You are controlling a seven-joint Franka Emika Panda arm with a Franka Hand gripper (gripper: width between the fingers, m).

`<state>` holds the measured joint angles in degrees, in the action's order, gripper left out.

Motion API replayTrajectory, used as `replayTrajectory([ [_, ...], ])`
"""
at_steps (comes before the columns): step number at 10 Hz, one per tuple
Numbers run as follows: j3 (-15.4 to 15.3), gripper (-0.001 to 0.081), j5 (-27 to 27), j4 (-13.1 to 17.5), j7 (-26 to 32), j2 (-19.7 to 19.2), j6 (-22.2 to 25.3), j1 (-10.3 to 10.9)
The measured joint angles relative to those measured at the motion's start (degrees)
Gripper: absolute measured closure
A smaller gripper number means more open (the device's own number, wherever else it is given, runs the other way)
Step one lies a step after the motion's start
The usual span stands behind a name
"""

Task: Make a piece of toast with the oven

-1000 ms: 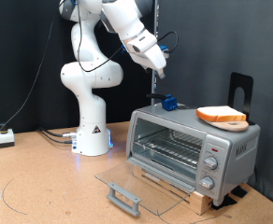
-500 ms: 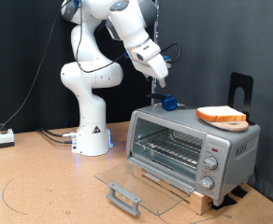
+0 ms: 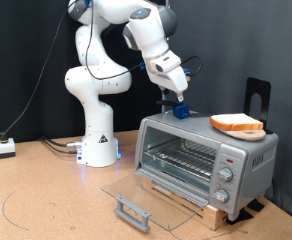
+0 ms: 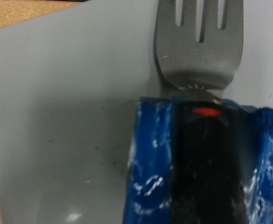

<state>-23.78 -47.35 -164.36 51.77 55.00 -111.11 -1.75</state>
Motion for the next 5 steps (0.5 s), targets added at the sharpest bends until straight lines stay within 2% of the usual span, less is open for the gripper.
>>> replayTrajectory([
  [5,-4.7,-0.0003,-3.4,-0.1,0.4,-5.0,-5.3,0.0],
])
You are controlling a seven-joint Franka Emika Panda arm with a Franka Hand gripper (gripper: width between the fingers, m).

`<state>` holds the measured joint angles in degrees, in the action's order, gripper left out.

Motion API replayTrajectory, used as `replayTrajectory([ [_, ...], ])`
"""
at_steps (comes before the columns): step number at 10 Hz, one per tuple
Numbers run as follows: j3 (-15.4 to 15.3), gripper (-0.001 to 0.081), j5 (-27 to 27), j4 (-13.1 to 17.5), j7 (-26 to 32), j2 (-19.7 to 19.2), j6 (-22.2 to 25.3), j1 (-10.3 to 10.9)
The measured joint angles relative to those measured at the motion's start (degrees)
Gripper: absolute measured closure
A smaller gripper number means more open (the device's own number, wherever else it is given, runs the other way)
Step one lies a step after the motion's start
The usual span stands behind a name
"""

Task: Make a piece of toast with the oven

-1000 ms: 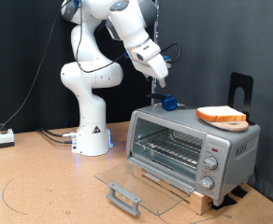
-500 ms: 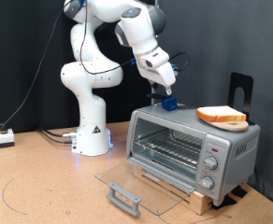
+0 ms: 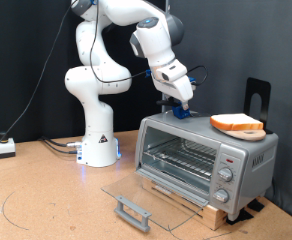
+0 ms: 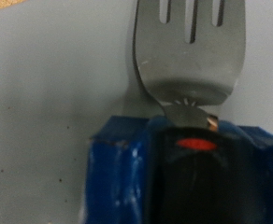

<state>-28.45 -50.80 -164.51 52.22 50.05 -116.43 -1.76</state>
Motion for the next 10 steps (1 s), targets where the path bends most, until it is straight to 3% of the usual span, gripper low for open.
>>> replayTrajectory([
  [4,-2.1,-0.0003,-1.6,0.0,0.2,-3.2,-2.9,0.0],
  [8,-2.3,0.0009,-2.5,0.0,0.5,-4.4,-4.3,0.0],
  [10,-2.2,0.0358,-2.6,0.1,0.8,-4.7,-4.4,0.0],
])
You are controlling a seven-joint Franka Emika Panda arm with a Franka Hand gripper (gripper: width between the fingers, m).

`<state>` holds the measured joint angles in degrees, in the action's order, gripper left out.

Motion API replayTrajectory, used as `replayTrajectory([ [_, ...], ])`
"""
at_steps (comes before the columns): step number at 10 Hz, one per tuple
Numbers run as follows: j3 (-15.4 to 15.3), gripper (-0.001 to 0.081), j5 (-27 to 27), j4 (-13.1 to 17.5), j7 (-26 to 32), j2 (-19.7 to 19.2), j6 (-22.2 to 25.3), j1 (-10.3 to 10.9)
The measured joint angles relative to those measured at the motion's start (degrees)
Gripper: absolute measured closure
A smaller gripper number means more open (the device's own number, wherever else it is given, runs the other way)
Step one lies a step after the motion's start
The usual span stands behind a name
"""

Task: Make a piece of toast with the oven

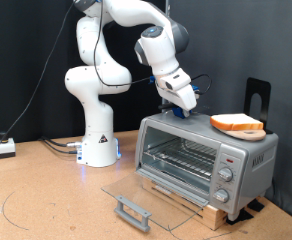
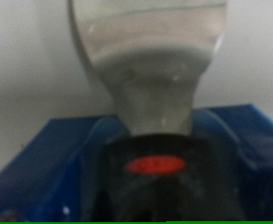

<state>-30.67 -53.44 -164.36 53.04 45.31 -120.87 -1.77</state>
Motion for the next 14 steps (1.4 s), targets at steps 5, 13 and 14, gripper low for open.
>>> replayTrajectory([
  [5,0.7,0.0357,-1.1,0.1,1.1,0.0,0.0,0.0],
  [13,0.7,0.0016,-1.2,0.0,5.9,0.2,-1.8,-0.1],
  [14,0.7,0.0002,-1.3,0.0,6.7,0.2,-1.7,0.0],
])
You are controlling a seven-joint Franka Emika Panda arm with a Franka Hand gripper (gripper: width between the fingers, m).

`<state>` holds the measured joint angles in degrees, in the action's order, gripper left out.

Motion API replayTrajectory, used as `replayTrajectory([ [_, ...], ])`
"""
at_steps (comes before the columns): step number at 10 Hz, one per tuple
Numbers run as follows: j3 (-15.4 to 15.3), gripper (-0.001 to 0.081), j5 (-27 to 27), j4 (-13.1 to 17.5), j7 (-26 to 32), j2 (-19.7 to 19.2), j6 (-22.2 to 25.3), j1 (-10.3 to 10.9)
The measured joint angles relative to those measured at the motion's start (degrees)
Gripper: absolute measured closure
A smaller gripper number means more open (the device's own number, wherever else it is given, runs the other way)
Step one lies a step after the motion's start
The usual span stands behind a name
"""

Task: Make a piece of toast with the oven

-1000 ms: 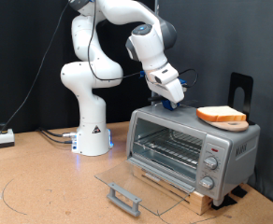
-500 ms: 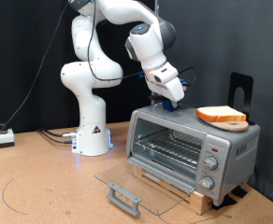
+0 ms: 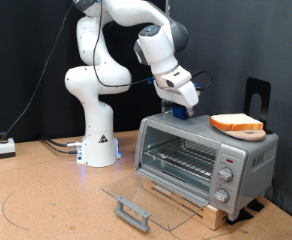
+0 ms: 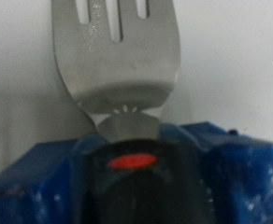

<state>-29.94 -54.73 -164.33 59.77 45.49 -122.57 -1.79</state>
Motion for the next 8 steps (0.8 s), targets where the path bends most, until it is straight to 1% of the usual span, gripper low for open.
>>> replayTrajectory([
  [4,1.6,-0.0003,0.0,0.3,2.9,0.0,3.0,0.0],
  [7,1.7,-0.0003,0.0,0.3,3.1,0.0,3.2,0.0],
  [8,1.7,0.0024,0.0,0.3,3.1,0.0,3.2,0.0],
])
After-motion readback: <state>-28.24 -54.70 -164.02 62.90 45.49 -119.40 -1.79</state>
